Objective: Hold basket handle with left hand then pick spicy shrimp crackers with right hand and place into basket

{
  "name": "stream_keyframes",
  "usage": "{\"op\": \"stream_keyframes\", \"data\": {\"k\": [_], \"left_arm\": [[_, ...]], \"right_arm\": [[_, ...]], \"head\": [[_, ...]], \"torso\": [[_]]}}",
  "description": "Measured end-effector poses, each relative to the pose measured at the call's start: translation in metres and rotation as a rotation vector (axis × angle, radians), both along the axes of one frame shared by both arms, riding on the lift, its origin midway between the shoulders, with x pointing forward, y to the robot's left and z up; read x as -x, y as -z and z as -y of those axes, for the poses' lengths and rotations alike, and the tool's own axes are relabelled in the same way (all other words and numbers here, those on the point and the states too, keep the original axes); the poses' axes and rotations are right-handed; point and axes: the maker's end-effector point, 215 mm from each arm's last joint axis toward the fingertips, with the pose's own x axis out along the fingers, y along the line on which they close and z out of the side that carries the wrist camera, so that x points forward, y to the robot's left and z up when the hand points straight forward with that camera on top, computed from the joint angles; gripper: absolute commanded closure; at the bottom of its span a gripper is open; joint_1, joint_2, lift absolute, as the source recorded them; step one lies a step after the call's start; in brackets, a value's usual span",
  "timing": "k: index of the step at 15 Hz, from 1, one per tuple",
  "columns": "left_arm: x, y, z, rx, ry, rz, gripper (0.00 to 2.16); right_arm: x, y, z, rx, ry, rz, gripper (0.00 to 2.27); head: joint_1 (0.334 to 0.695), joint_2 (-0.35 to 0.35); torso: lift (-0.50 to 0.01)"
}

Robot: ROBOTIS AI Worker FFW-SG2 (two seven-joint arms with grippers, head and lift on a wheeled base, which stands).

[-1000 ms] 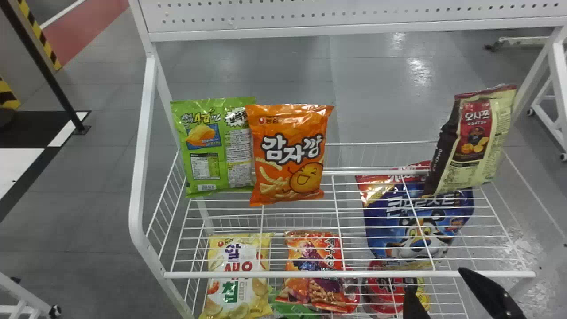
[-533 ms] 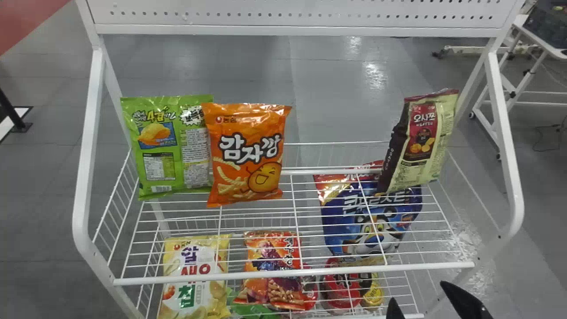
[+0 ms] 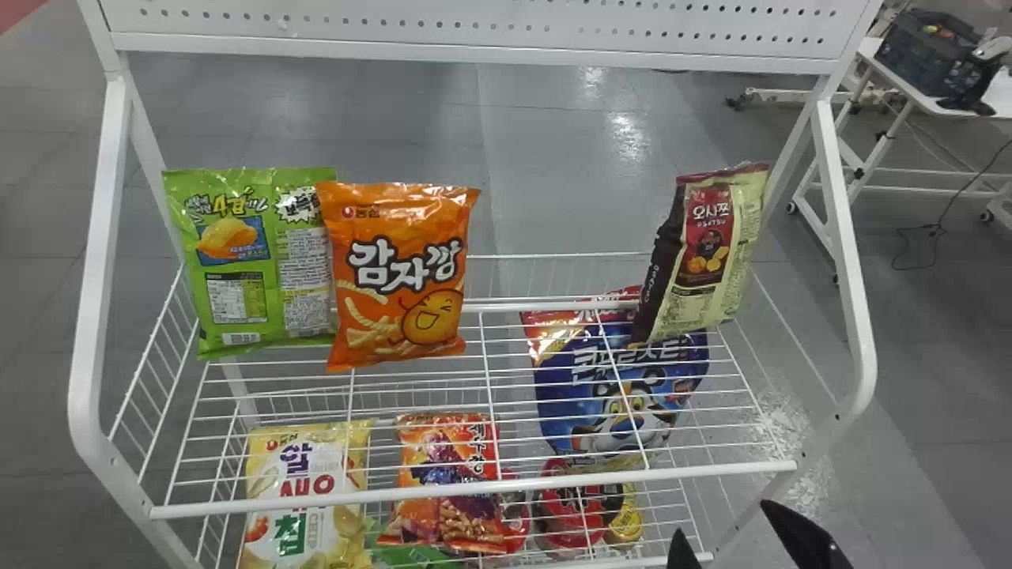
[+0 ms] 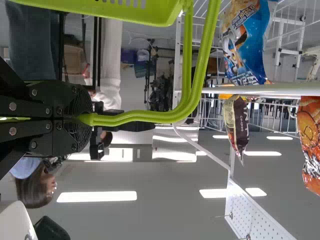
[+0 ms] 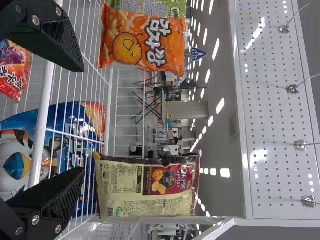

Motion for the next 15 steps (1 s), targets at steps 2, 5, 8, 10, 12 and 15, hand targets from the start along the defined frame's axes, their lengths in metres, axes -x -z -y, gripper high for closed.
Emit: {"op": "stream_keyframes", "data": {"k": [2,5,8,10,12,15], "left_arm": [[0.0003,0.0002,0.0,0.0,0.0,-0.002,2.15],[0.0001,0.0001,-0.0008,0.0,-0.002,-0.005,2.15],[-0.0006,-0.0003,-0.0019,0.0,-0.005,-0.005,2.15],[-0.0008,-0.0004,-0.0022,0.001,-0.007,-0.005,2.15],[-0.001,-0.0005,-0.002,0.001,-0.008,-0.005,2.15],[-0.0011,-0.0005,-0.0017,0.003,-0.009,-0.005,2.15]], "right_arm": [[0.0007,0.0009,0.0005,0.0,0.001,0.0,0.11],[0.0012,-0.0038,0.0026,0.001,0.006,0.017,0.11],[0.0023,-0.0056,0.0043,0.002,0.009,0.026,0.11],[0.0029,-0.006,0.0046,0.003,0.01,0.029,0.11],[0.0031,-0.0062,0.0046,0.003,0.01,0.031,0.11],[0.0043,-0.0065,0.005,0.004,0.012,0.036,0.11]], "head": [[0.695,-0.141],[0.695,-0.144],[0.695,-0.146],[0.695,-0.146],[0.695,-0.147],[0.695,-0.149]], "torso": [[-0.01],[-0.01],[-0.01],[-0.01],[-0.01],[-0.01]]}}
